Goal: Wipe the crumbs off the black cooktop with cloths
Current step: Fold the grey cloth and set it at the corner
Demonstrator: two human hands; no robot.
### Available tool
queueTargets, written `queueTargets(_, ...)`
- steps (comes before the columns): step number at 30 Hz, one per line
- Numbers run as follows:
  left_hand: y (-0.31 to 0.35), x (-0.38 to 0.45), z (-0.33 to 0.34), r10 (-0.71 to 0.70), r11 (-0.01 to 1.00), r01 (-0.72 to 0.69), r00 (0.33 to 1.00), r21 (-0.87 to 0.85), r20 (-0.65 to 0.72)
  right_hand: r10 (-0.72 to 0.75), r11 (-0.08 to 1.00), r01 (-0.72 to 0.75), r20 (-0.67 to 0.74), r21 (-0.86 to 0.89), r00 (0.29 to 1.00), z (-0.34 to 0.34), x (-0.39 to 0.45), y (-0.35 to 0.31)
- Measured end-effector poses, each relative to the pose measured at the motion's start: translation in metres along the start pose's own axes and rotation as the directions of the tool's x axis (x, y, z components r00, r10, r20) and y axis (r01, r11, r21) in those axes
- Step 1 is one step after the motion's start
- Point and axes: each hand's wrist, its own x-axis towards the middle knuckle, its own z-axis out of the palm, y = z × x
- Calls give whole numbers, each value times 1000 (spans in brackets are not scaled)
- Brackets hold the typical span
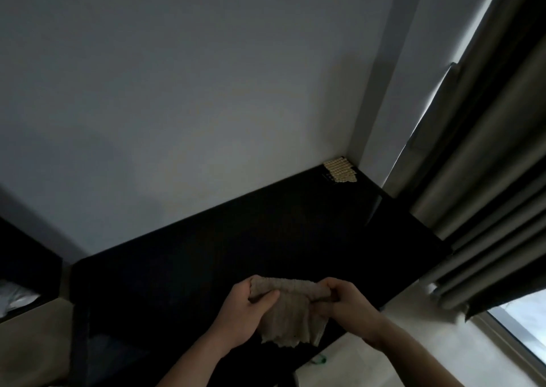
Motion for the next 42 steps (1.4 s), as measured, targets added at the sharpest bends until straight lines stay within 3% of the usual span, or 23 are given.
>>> queueTargets(5, 4, 59, 17, -2, 999, 0, 999, -41, -49, 50, 980, -35, -75, 196, 996, -35, 39, -8)
queueTargets(11, 15, 120, 34, -81, 984, 66, 993, -166, -83, 22, 992, 6, -215, 126, 976, -68, 87, -8)
queueTargets(15, 8, 163, 52, -117, 982, 100, 987, -158, -106, 31, 997, -12, -259, 75, 965, -98, 123, -1)
queueTargets(27, 9, 304, 158, -292, 951, 253, 925, -178, -242, 122, 989, -135, -179, -64, 976, -232, 267, 43)
queueTargets(34, 64, 429, 231, -346, 927, 301, 916, -223, -202, 130, 986, -148, -198, -81, 972, -356, 354, 44)
queueTargets(37, 83, 476, 250, -352, 920, 304, 918, -246, -184, 87, 979, -124, -220, -159, 972, -397, 387, 35)
queueTargets(42, 78, 520, 256, -374, 927, 373, 910, -42, -177, 26, 902, -111, -204, -416, 979, -439, 439, 44)
